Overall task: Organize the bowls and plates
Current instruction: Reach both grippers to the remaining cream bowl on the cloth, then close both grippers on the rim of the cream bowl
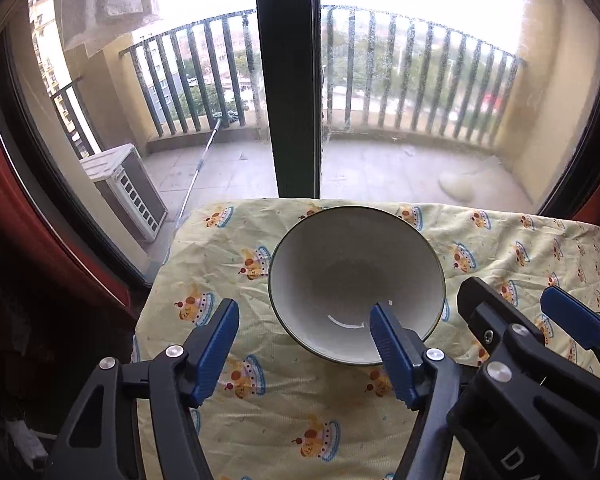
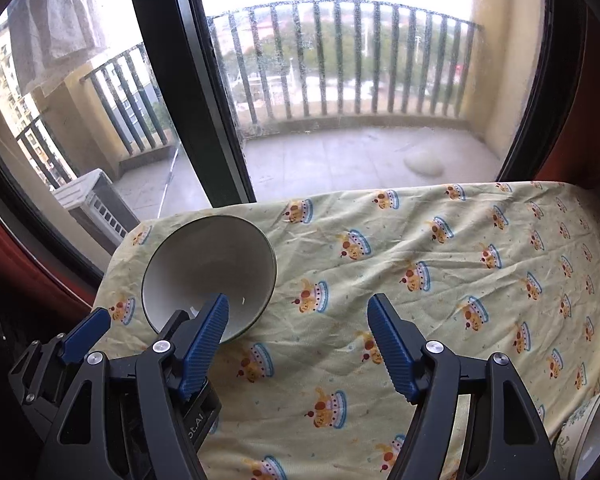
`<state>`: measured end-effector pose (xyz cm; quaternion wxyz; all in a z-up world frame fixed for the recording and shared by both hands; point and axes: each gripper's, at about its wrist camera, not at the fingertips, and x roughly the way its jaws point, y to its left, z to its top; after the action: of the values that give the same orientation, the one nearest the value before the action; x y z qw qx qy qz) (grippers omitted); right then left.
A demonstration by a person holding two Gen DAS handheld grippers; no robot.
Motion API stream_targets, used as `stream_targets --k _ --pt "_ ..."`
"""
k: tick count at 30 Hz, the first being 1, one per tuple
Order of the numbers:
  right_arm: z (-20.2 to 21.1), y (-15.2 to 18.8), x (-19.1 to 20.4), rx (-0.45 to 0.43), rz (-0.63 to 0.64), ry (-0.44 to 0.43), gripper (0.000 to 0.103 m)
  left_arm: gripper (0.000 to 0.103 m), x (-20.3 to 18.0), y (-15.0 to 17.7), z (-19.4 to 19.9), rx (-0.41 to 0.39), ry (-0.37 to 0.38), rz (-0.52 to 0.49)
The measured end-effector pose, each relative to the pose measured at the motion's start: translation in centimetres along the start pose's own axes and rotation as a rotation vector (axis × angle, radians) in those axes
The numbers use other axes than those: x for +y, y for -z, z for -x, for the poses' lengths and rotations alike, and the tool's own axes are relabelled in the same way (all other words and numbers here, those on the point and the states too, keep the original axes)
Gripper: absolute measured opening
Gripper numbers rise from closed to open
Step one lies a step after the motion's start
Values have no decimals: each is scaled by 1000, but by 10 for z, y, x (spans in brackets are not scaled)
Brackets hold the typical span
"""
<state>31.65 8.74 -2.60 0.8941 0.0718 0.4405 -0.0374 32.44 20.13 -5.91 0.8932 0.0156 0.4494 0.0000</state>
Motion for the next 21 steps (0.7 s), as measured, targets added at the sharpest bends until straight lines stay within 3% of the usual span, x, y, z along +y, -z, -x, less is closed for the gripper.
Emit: stream_targets --k 4,15,18,20,21 --pt "-20 -15 10 -19 -13 -5 74 53 11 -14 -24 0 2 52" --pt "-77 -28 14 44 -40 12 53 31 13 -20 -71 50 12 56" --pt "-87 -26 15 64 -35 9 40 29 13 -19 -75 61 8 46" --pt "-92 -25 15 83 -40 -16 20 26 13 -18 -76 65 20 42" --pt "-93 -25 15 83 -41 -24 20 26 13 -18 -76 62 22 41"
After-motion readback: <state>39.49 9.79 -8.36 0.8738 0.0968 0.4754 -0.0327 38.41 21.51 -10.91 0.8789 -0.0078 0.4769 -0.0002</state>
